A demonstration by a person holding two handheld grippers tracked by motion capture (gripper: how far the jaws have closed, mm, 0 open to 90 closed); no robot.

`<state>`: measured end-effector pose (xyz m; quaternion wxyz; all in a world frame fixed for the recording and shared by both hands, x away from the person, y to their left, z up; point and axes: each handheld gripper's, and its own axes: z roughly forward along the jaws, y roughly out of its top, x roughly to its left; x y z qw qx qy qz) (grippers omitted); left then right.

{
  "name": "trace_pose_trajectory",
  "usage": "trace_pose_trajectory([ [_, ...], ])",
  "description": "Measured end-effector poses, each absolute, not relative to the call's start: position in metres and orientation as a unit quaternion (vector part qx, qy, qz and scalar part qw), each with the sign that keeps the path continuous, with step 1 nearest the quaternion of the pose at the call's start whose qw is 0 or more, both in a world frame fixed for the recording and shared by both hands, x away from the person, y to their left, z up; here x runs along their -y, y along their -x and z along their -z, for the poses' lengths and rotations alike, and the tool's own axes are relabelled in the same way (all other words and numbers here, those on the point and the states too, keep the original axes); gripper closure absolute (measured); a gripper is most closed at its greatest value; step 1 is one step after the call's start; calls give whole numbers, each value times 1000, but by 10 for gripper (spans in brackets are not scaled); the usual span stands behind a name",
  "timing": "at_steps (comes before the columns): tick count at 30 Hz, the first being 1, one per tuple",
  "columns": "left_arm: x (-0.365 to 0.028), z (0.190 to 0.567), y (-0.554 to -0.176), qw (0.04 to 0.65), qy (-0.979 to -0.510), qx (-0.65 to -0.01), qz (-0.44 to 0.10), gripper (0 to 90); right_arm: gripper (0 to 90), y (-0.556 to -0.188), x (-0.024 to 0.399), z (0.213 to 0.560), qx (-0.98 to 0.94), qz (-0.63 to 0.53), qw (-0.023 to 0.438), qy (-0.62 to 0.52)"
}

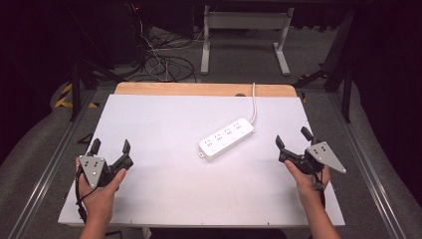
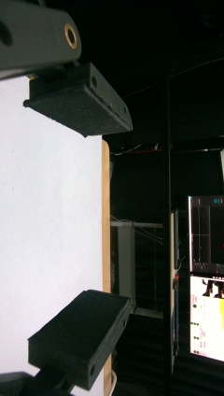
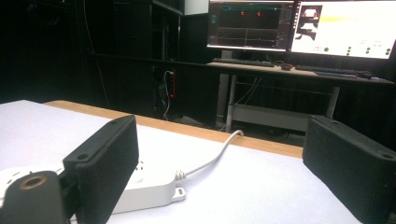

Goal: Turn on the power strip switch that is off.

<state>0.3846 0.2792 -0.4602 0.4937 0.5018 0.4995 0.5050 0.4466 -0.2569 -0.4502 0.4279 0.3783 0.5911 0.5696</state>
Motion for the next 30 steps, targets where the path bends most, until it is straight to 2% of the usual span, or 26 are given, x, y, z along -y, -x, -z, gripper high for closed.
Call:
trace_pose_trajectory([
  [30,-278,460,-386,495,-502,-498,-505,153,142,-446,258,451,-592,-567,430,-379],
])
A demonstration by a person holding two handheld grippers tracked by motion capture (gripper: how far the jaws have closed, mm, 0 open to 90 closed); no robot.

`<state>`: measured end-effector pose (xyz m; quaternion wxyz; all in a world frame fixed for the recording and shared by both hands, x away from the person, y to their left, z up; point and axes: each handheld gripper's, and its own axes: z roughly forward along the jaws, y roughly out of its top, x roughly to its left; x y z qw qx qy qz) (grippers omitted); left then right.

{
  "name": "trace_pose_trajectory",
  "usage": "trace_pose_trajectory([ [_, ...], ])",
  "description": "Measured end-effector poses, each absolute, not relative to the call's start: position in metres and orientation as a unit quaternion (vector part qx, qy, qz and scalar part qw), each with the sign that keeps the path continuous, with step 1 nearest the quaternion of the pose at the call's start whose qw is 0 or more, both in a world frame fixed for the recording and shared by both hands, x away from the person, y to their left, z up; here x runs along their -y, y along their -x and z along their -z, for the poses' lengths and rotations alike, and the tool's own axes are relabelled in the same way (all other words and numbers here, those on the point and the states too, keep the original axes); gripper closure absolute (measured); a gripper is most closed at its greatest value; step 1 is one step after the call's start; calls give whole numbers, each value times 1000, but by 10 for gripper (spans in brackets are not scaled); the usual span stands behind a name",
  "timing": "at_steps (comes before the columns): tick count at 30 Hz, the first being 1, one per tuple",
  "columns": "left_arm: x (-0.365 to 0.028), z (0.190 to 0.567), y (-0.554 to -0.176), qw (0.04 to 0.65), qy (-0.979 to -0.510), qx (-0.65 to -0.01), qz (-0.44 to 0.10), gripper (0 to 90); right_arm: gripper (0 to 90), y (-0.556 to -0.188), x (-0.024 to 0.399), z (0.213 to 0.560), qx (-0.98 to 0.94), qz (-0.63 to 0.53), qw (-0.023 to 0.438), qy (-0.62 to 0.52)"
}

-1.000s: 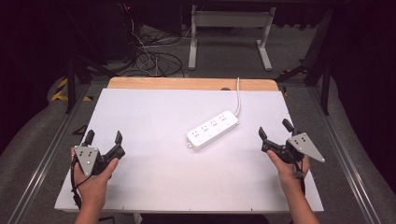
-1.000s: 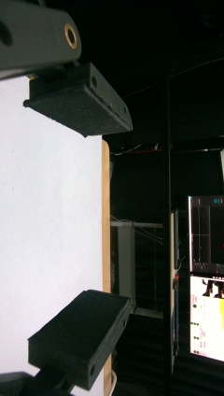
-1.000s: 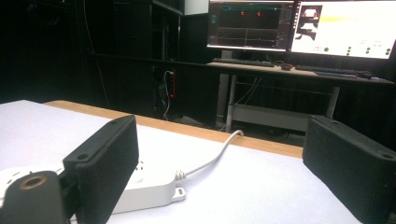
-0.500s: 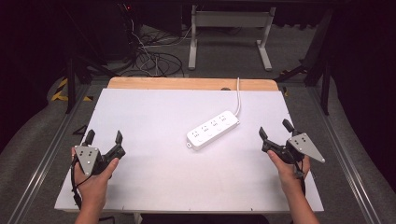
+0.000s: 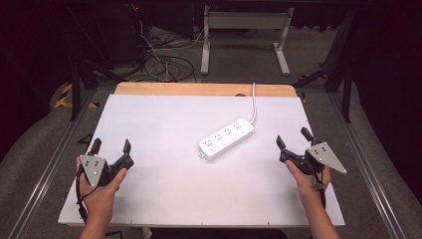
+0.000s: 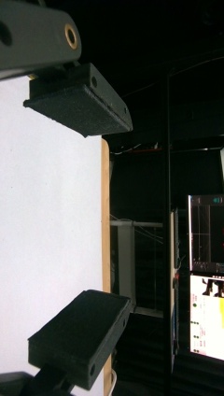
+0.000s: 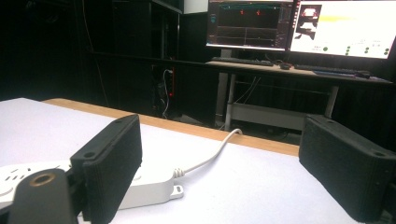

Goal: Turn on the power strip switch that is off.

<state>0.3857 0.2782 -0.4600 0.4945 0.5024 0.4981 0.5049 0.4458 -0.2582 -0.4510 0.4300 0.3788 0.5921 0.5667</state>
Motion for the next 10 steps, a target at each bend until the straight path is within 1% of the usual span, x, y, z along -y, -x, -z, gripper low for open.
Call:
trace_pose_trajectory([
  [10,-278,460,-386,493,-504,-498,-505,153,146,-447,258,451,-594,-567,429,-376],
])
